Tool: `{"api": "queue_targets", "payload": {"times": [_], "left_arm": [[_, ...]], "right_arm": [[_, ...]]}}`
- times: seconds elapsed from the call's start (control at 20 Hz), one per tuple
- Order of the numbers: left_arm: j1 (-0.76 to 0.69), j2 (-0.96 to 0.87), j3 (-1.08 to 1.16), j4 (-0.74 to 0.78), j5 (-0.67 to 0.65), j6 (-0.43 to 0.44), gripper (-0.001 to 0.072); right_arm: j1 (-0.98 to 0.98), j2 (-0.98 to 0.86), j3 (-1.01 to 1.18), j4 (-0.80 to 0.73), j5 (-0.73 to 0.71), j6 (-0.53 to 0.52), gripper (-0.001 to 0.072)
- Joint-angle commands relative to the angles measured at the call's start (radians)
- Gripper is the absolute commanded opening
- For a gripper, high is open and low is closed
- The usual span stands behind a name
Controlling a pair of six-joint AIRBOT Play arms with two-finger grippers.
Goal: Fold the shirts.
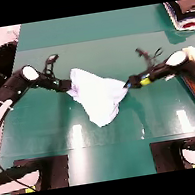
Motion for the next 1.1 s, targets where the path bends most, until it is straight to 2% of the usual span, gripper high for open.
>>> {"api": "queue_targets", "payload": {"times": [0.0,0.3,0.65,0.85,1.05], "left_arm": [[0.000,0.134,0.083,0.234,0.020,-0.075,0.0030],[0.000,0.420,0.250,0.249,0.056,-0.076,0.0030],[0.000,0.659,0.431,0.241,0.045,-0.076,0.0030],[0.000,0.715,0.532,0.240,-0.019,-0.076,0.0030],[0.000,0.719,0.584,0.212,-0.144,-0.077,0.0030]], "right_arm": [[-0.139,0.138,0.161,-0.183,0.093,0.034,0.0015],[-0.296,0.332,0.410,-0.214,0.115,0.034,0.0014],[-0.402,0.448,0.617,-0.216,0.124,0.034,0.0014],[-0.516,0.436,0.768,-0.215,0.181,0.034,0.0014],[-0.602,0.328,0.980,-0.213,0.260,0.035,0.0014]]}}
